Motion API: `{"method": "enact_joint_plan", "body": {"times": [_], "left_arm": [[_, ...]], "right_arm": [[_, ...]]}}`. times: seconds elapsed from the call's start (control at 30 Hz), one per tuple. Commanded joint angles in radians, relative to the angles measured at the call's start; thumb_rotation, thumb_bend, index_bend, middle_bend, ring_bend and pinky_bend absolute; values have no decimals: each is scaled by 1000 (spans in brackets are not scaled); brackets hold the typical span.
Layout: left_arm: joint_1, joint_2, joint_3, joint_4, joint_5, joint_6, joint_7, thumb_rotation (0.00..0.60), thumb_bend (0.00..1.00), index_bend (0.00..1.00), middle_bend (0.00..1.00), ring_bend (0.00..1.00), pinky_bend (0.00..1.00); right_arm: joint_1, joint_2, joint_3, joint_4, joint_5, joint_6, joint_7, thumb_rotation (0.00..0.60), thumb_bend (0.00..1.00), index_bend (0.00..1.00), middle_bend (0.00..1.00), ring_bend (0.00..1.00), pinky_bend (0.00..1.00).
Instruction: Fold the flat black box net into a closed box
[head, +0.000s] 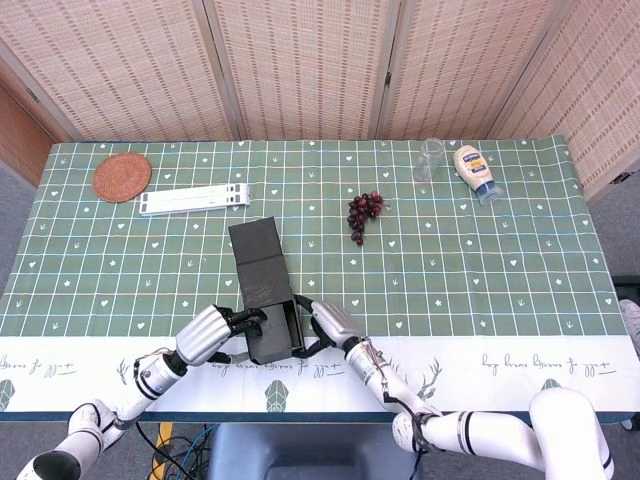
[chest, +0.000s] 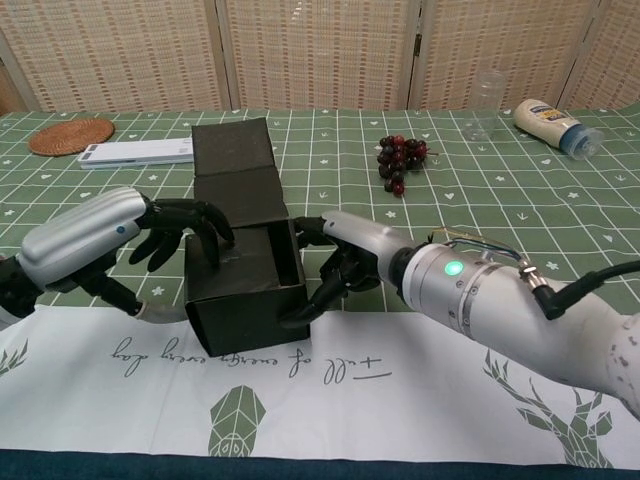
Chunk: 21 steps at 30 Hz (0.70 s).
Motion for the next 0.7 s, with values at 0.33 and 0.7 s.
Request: {"method": "enact_joint_plan", "body": {"times": [0.33, 0.7], "left_arm": [[-38, 8, 39, 5, 25, -19, 58, 600, 77, 479, 359, 704, 772], [-66, 27, 73, -25, 50, -28, 106, 600, 77, 551, 434, 704, 763]], "right_arm": [[-12, 12, -23, -7, -46, 1, 11, 600, 421, 268, 428, 820, 1000], [-23, 19, -34, -25, -72, 7, 23, 600, 423, 268, 427, 820, 1000]]}}
